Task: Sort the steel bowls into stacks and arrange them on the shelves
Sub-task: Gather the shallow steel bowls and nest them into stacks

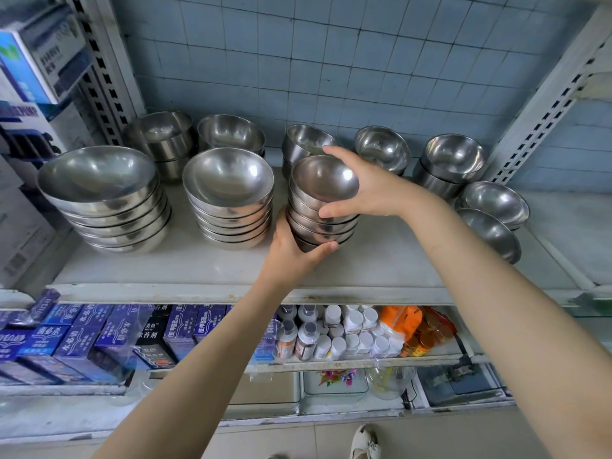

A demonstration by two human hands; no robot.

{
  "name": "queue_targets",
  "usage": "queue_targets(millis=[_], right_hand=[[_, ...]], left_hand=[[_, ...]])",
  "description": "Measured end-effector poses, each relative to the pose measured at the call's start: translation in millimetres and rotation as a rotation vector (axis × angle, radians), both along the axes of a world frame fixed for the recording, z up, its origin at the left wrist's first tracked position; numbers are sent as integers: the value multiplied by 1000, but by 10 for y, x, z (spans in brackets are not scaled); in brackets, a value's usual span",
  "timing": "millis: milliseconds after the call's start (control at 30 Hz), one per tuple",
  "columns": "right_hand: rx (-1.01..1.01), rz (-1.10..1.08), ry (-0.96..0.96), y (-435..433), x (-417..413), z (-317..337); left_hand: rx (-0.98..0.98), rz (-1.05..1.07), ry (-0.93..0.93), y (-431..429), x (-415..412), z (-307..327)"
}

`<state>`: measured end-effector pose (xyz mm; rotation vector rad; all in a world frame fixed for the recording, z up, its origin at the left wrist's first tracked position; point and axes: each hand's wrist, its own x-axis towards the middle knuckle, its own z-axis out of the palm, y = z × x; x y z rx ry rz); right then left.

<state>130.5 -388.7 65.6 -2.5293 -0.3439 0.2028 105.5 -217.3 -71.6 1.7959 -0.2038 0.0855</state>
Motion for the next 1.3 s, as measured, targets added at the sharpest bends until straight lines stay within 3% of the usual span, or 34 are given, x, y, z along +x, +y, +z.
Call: queue_targets(millis=[200,300,467,567,633,733,867,1067,1300], right_hand=[[156,-107,-111,-234,-356,-19],[229,-227,-247,-584,-705,-220],[336,-483,-410,-1243,-1065,-612],[399,-605,-430,-1640,-1181,-681],[416,-643,-360,-1922,-1244,-693],[422,-610,-136,-2305,-1312,-739],[445,-472,42,-2659,-1269,-876],[395,-348,-22,-2817,-1011,-971],[365,-160,-38,-2339,-658,-964]], left_hand=[[250,105,-45,47,-307,117],[354,240,-329,44,-680,57],[392,-54,-405,-525,-698,159],[431,-262,-338,-1122,-615,262],[395,-405,-181,-1536,-573,265],[294,-469,-34,-2090,-470,189],[83,-379,86,-2408,-332,45],[112,-268,45,-2354,-283,54],[201,-92,59,-1705,-299,73]])
